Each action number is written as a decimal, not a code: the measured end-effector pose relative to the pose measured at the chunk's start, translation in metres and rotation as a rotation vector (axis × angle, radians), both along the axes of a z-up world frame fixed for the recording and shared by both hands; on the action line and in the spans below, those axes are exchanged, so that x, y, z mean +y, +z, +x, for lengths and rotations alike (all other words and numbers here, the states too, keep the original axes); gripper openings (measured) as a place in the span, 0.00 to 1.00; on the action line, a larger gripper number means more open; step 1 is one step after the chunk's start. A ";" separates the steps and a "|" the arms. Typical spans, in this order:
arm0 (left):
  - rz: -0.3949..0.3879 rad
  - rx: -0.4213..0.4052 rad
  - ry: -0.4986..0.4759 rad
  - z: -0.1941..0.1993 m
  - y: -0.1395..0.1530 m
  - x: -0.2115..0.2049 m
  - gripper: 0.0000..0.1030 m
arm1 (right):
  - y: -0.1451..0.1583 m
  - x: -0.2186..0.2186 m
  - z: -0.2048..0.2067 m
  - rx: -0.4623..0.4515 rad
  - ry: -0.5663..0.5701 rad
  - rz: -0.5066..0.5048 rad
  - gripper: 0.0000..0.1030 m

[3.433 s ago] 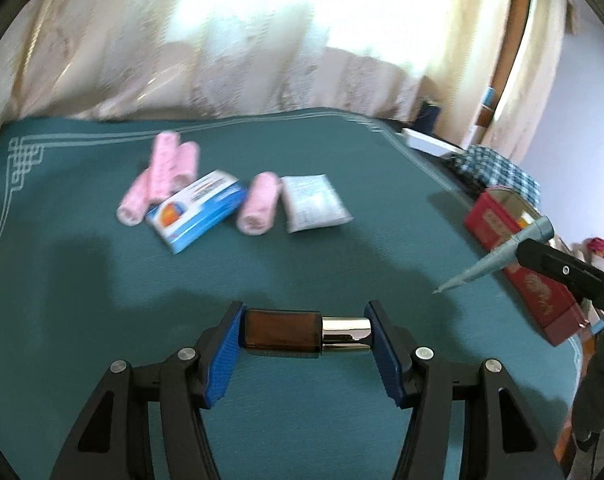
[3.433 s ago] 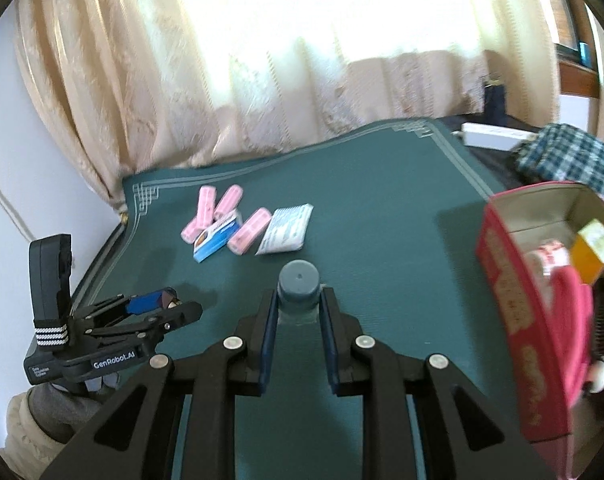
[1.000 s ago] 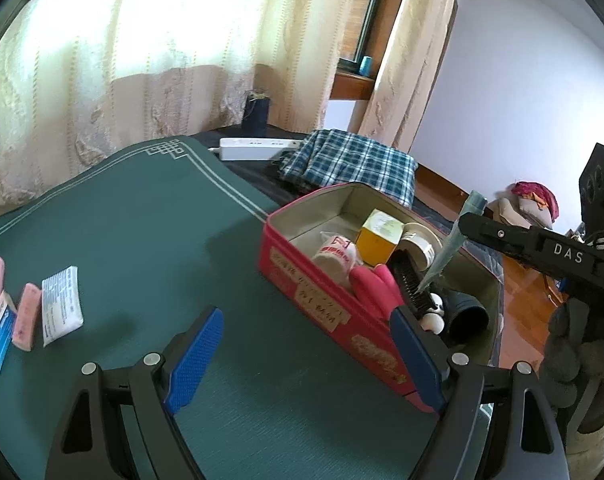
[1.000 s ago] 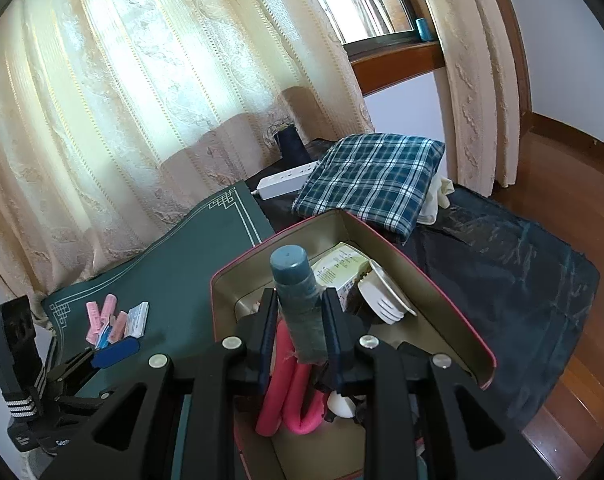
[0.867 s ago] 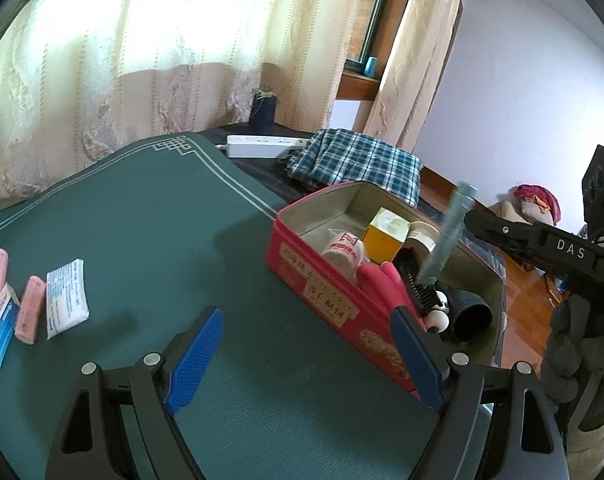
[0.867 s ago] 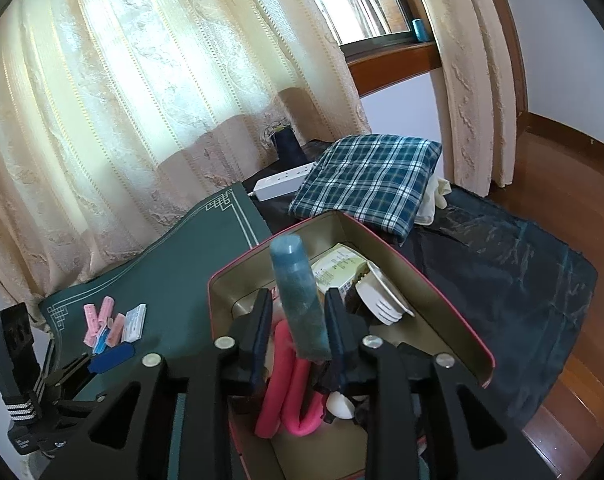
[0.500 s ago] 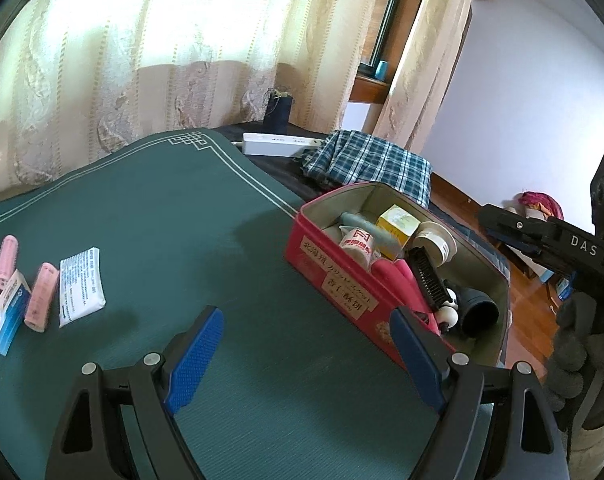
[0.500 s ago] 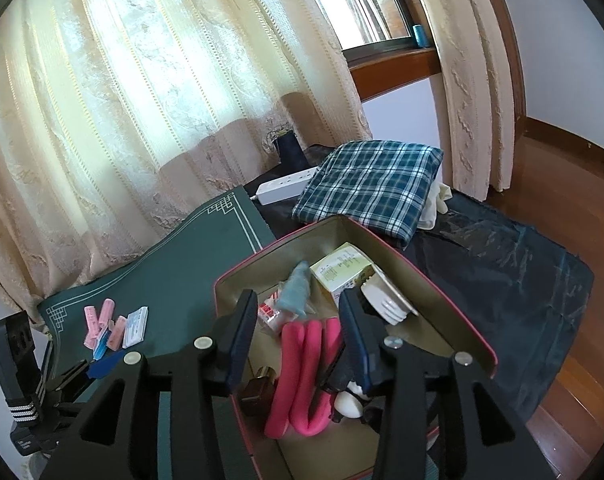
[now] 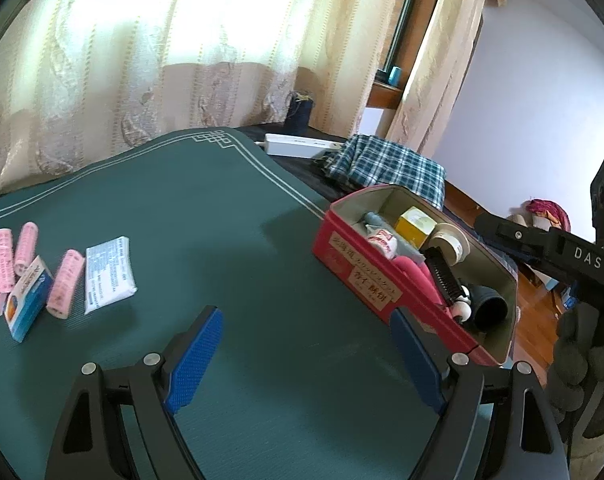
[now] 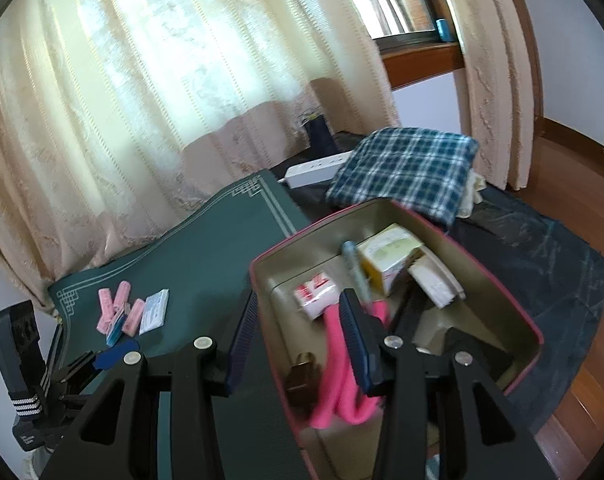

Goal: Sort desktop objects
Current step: 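Move both grippers back to the mat and grasp the blue medicine box with the left gripper, then grasp a pink foam curler with the right gripper while the left holds the medicine box, then carry the medicine box and pink curler to the red box and release both inside, then return both grippers to the mat and grasp a pink curler with the left gripper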

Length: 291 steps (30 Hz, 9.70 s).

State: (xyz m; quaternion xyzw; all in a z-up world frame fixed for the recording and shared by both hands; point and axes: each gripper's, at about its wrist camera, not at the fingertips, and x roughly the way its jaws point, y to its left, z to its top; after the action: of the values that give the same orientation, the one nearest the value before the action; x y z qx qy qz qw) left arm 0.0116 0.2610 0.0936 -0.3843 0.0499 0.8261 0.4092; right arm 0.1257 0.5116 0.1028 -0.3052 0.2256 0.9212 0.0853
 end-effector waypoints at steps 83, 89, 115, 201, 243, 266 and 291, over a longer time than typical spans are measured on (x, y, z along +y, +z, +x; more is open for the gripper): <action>-0.206 -0.013 0.372 -0.139 -0.066 -0.198 0.56 | -0.076 -0.165 -0.123 -0.176 0.387 -0.033 0.61; -0.170 0.001 0.416 -0.118 -0.054 -0.228 0.56 | -0.063 -0.199 -0.133 -0.155 0.465 -0.033 0.61; -0.119 -0.076 0.426 -0.120 -0.073 -0.247 0.66 | -0.101 -0.292 -0.233 -0.282 0.529 0.027 0.48; 0.041 -0.027 -0.174 0.022 0.004 0.102 0.57 | -0.033 0.041 0.043 -0.052 -0.084 -0.010 0.48; -0.060 0.028 0.441 -0.125 -0.019 -0.161 0.67 | -0.041 -0.114 -0.051 -0.089 0.248 0.000 0.60; -0.122 -0.040 0.514 -0.260 -0.063 -0.188 0.64 | -0.079 -0.123 -0.092 -0.181 0.278 -0.041 0.60; -0.144 0.085 -0.028 -0.084 -0.034 -0.124 0.62 | -0.061 -0.142 -0.065 -0.137 0.312 -0.038 0.60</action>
State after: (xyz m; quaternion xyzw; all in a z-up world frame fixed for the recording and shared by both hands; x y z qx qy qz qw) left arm -0.0725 0.1373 0.0596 -0.3767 0.1319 0.8300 0.3896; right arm 0.0603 0.3693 0.0419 -0.4004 0.1865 0.8958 -0.0493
